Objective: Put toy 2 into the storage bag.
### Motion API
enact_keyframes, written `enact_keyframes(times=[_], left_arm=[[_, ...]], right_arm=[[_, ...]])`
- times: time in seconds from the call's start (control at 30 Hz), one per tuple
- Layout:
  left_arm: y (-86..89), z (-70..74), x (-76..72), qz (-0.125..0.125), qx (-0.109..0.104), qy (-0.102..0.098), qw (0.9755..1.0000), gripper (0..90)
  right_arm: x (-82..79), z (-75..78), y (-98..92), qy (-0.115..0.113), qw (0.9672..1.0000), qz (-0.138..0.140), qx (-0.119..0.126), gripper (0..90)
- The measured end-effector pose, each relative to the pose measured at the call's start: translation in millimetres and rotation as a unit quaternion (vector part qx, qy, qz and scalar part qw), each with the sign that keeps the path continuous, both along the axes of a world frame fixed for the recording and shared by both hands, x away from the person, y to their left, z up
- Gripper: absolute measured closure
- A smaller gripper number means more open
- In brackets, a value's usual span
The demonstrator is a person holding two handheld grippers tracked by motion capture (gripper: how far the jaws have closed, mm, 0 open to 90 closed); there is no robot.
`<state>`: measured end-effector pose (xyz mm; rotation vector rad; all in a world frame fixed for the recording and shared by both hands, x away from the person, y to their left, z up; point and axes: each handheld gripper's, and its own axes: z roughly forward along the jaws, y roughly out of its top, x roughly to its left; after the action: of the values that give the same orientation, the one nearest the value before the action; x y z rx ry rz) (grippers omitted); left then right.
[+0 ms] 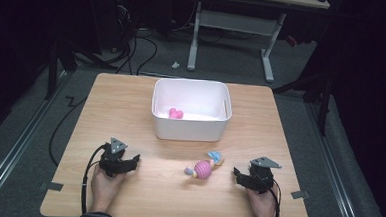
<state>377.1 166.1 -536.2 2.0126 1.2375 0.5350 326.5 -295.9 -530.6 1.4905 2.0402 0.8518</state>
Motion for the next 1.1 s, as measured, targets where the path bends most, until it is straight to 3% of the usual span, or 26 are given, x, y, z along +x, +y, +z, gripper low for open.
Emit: enact_keyframes(times=[0.33,0.53,0.8,0.87,1.0,1.1], left_arm=[[-0.7,0.0,-0.3,0.001,0.003,0.001,1.0000,28.1],[-0.7,0.0,-0.3,0.000,0.003,0.001,1.0000,27.8],[-0.8,0.0,-0.3,0.000,0.003,0.001,1.0000,27.6],[-0.8,0.0,-0.3,0.000,0.003,0.001,1.0000,27.7],[-0.8,0.0,-0.3,0.000,0.003,0.001,1.0000,27.7],[-0.8,0.0,-0.3,0.000,0.003,0.001,1.0000,27.6]], right_arm=[[-14.7,7.2,10.0,-0.015,0.9991,0.038,0.012,33.7],[-25.7,21.2,20.4,-0.025,0.9966,0.077,0.017,34.0],[-31.1,31.5,32.7,-0.028,0.9933,0.109,0.023,33.0],[-32.1,35.8,41.7,-0.029,0.9911,0.129,0.009,32.6],[-31.7,40.6,49.9,-0.029,0.9886,0.147,0.011,32.2],[-29.9,47.3,59.6,-0.036,0.9842,0.171,0.025,32.2]])
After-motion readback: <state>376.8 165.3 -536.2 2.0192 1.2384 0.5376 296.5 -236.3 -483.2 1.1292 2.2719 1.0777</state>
